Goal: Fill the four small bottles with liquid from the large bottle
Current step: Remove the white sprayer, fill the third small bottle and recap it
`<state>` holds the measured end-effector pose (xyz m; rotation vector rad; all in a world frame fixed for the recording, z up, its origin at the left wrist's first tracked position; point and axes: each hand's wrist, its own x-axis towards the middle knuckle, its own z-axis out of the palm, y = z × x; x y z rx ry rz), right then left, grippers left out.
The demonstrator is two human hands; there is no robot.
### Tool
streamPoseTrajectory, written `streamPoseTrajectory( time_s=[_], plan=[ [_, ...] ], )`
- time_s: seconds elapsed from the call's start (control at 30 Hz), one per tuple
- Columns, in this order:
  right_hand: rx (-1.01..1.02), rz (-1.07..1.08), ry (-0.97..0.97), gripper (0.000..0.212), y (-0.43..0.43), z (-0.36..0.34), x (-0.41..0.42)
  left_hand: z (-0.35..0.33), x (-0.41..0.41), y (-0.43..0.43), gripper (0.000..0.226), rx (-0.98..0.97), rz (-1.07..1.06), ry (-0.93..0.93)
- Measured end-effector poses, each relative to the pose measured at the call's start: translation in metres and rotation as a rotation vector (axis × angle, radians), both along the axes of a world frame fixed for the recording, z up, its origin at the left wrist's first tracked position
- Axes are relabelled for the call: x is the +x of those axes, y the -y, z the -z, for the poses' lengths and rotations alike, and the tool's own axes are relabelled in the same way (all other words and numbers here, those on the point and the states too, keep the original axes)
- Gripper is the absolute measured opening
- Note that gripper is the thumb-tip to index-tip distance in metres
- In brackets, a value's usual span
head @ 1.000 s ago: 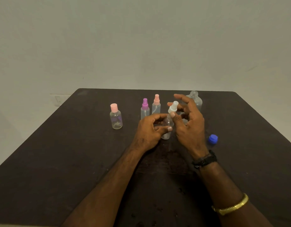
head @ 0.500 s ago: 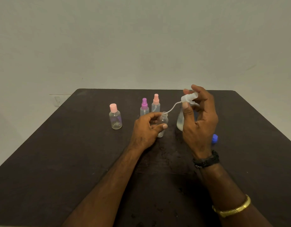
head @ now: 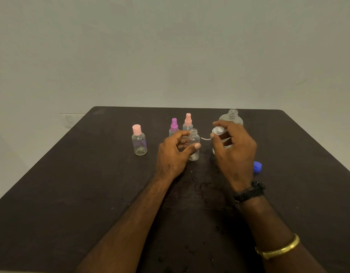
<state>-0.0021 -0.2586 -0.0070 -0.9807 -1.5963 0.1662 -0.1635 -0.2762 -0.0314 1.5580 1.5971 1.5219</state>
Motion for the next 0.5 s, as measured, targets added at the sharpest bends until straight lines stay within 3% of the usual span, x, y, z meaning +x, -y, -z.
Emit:
streamPoseTrajectory(
  time_s=[0.2,0.5],
  plan=[
    [-0.182,0.087,0.357,0.01,-0.0003,0.006,-0.0009,-0.0031,0.0022,0.0048,0.046,0.024,-0.01,-0.002],
    [-0.428,0.076,0.541,0.011,0.0012,0.0056,-0.0028,0.0006,0.005,0.0044,0.048,-0.034,0.065,-0.016]
  ],
)
